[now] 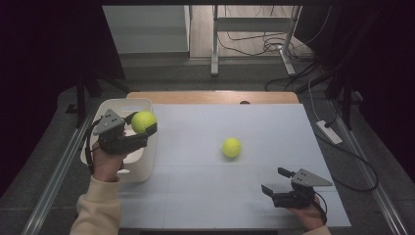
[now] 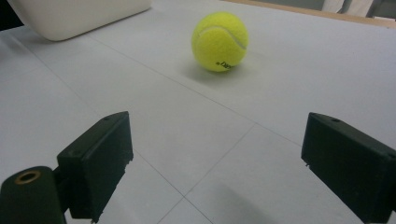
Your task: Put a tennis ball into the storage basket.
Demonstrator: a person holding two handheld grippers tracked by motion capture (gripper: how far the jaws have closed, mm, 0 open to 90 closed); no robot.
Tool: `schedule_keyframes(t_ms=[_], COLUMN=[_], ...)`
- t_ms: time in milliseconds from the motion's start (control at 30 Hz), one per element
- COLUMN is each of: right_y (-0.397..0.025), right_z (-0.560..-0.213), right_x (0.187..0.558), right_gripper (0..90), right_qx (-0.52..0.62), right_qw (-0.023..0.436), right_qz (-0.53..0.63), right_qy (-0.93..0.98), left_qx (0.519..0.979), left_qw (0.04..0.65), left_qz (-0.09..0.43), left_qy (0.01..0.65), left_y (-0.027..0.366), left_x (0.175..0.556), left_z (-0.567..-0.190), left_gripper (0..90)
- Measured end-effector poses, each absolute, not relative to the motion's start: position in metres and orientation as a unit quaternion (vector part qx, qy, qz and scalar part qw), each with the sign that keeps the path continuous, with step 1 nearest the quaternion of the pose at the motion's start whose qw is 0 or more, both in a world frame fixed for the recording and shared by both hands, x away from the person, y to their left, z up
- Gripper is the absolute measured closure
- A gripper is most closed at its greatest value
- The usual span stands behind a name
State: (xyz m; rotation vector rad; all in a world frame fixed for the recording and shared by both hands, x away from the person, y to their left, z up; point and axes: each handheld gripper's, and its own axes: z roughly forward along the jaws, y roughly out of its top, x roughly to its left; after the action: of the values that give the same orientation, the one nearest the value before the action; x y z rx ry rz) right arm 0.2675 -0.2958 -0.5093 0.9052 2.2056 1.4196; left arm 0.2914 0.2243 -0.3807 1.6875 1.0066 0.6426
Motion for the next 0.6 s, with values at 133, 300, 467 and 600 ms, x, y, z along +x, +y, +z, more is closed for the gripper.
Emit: schedule_keyframes(t_ms=[133, 300, 467, 600], right_y=[-0.294, -0.294, -0.295, -0.296], right_z=[-0.509, -0.509, -0.509, -0.51], right_x=[0.268, 0.267, 0.267, 0.267], right_gripper=[9.1, 9.1, 9.1, 9.1], right_qx=[0.321, 0.323, 0.323, 0.324], right_qw=[0.183, 0.183, 0.182, 0.181], right_qz=[0.501, 0.502, 0.504, 0.503], right_qy=[0.783, 0.782, 0.78, 0.78], left_qx=[0.704, 0.697, 0.694, 0.693], left_qw=[0.505, 0.506, 0.503, 0.492], left_qz=[0.266, 0.26, 0.257, 0.256], left_qy=[0.424, 0.436, 0.447, 0.461], left_y=[0.228, 0.234, 0.24, 0.244], left_x=[0.298, 0.303, 0.309, 0.316], left_z=[-0.382, -0.384, -0.384, -0.384], left_gripper=[26.6, 26.5, 26.5, 26.5])
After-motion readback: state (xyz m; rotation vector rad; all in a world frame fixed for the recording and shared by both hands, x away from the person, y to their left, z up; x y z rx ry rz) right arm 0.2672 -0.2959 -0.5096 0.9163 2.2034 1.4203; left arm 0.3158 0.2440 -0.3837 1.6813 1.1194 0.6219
